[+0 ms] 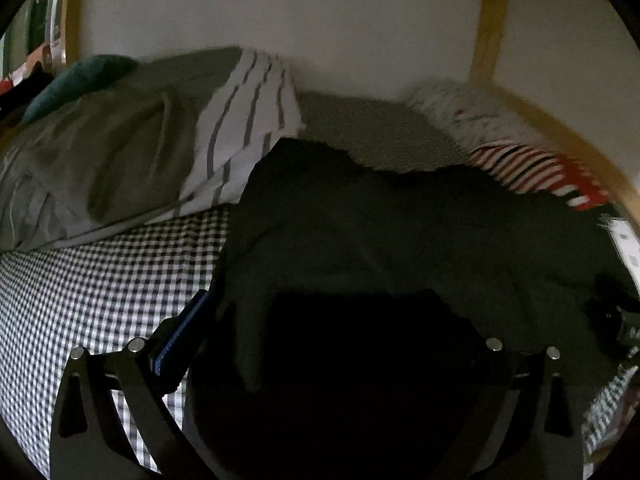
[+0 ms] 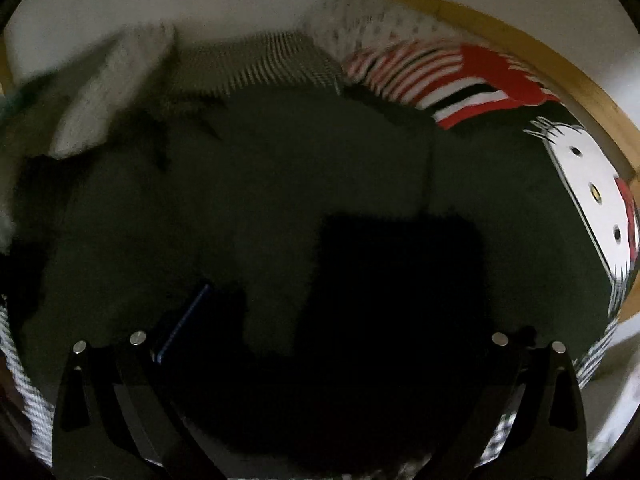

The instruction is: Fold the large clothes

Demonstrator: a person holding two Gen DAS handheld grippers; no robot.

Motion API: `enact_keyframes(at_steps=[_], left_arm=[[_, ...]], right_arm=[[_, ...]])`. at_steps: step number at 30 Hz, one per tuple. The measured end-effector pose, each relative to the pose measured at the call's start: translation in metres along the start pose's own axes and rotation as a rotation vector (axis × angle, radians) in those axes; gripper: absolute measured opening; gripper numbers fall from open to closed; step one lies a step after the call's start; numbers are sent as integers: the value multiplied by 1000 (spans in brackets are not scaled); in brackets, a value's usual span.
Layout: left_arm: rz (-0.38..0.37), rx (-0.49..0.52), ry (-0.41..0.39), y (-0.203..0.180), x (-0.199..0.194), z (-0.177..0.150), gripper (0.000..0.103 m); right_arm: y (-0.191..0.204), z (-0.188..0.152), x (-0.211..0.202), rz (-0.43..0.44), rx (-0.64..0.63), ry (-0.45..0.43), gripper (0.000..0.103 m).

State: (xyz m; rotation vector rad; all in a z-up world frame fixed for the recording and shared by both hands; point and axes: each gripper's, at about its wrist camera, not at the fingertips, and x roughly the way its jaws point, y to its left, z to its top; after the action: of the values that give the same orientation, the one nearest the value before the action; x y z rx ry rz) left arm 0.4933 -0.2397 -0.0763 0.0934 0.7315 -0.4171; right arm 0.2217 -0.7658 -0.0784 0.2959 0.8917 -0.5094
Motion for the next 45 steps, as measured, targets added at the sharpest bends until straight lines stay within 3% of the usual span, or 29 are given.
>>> enact_keyframes(at_steps=[2, 5, 7, 8, 11, 16, 21, 26, 31, 40, 45], left_arm=[[-7, 31, -15, -12, -15, -17, 98], [36, 81, 50, -26, -2, -48, 98], [48, 94, 13, -34, 5, -63, 98], [57, 119, -42, -36, 7, -72, 99], [57, 110, -87, -43, 11, -81, 99], [70, 95, -65, -47, 13, -77, 99], [55, 118, -74, -46, -45, -92, 98], [50, 145, -102, -65, -123, -109, 98], [8, 90, -87, -63, -185, -123, 98], [78, 117, -39, -75, -258, -170, 98], [68, 111, 5, -79, -277, -197, 98]], right_arm=[[-4, -13, -14, 25, 6, -7, 100], [9, -24, -3, -25, -49, 24, 100], [13, -27, 7, -47, -80, 22, 101], [16, -28, 11, -56, -96, 20, 101], [29, -20, 30, -55, -117, 33, 101], [22, -17, 35, -36, -89, 48, 101], [16, -31, -24, -2, -34, -40, 100], [30, -74, -99, 33, -85, -100, 100], [39, -117, -168, 28, -113, -150, 100], [45, -186, -247, 47, -150, -184, 100], [43, -224, -274, 53, -152, -184, 100]])
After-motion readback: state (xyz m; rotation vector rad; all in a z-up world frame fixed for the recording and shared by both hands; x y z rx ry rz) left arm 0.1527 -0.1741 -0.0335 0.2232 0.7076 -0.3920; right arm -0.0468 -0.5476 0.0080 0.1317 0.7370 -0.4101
